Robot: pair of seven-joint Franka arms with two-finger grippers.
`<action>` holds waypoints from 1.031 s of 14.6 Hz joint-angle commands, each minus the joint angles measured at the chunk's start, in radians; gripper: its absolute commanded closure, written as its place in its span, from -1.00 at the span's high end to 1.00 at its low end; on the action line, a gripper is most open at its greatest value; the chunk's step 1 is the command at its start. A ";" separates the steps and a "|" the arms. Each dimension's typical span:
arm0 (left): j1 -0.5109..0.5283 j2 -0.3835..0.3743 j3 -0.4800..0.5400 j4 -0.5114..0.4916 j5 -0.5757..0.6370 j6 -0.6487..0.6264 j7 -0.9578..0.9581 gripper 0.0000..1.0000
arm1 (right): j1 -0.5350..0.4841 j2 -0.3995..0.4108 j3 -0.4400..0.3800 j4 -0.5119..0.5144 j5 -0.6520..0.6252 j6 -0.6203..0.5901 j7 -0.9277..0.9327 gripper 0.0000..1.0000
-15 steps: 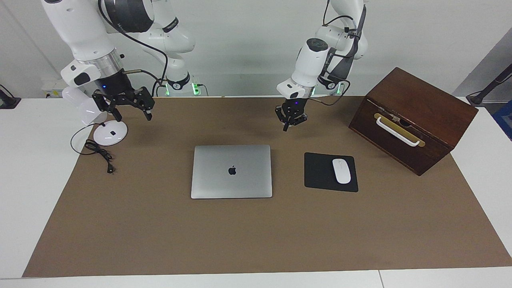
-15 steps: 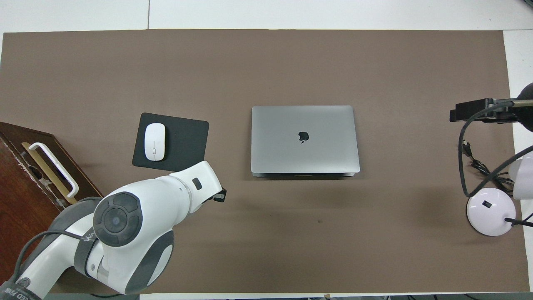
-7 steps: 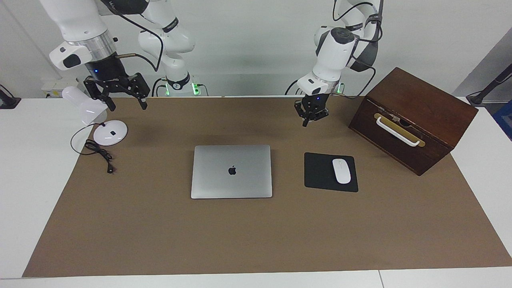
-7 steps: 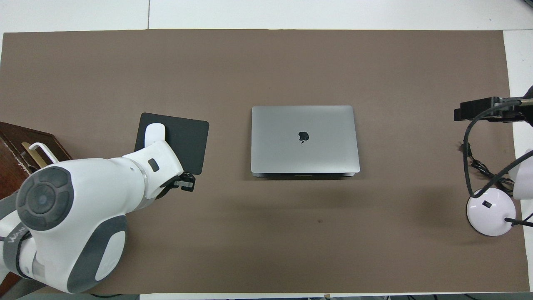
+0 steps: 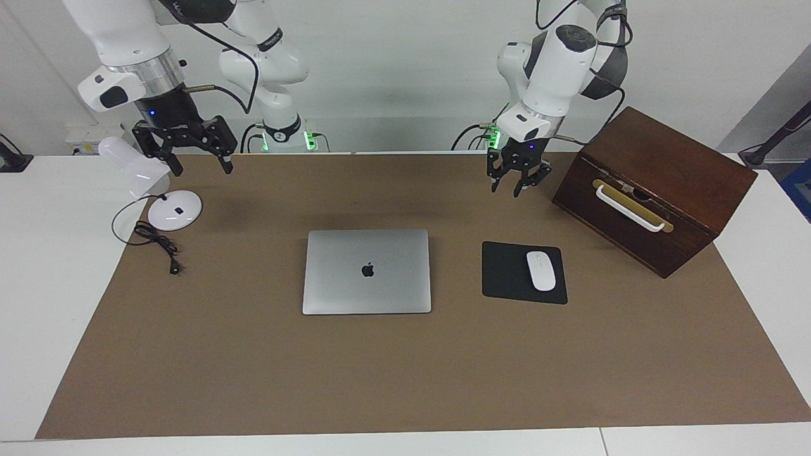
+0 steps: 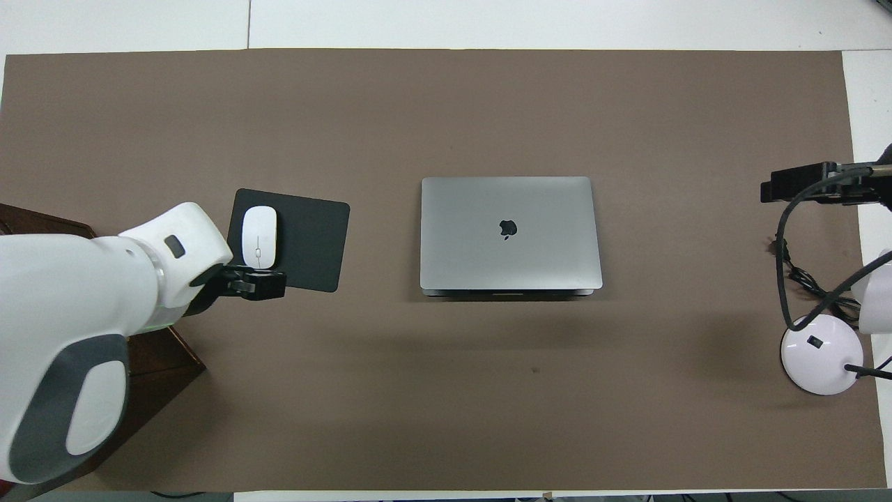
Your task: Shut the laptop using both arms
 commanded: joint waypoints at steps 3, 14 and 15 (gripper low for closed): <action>0.117 -0.003 -0.009 0.073 0.006 -0.104 0.027 1.00 | -0.011 -0.001 0.006 0.001 -0.039 -0.018 -0.014 1.00; 0.303 0.075 -0.006 0.276 0.007 -0.241 0.027 1.00 | -0.014 -0.005 0.006 -0.005 -0.081 -0.024 -0.014 1.00; 0.314 0.089 -0.008 0.309 0.007 -0.265 0.027 1.00 | -0.014 -0.005 0.006 -0.007 -0.081 -0.024 -0.014 1.00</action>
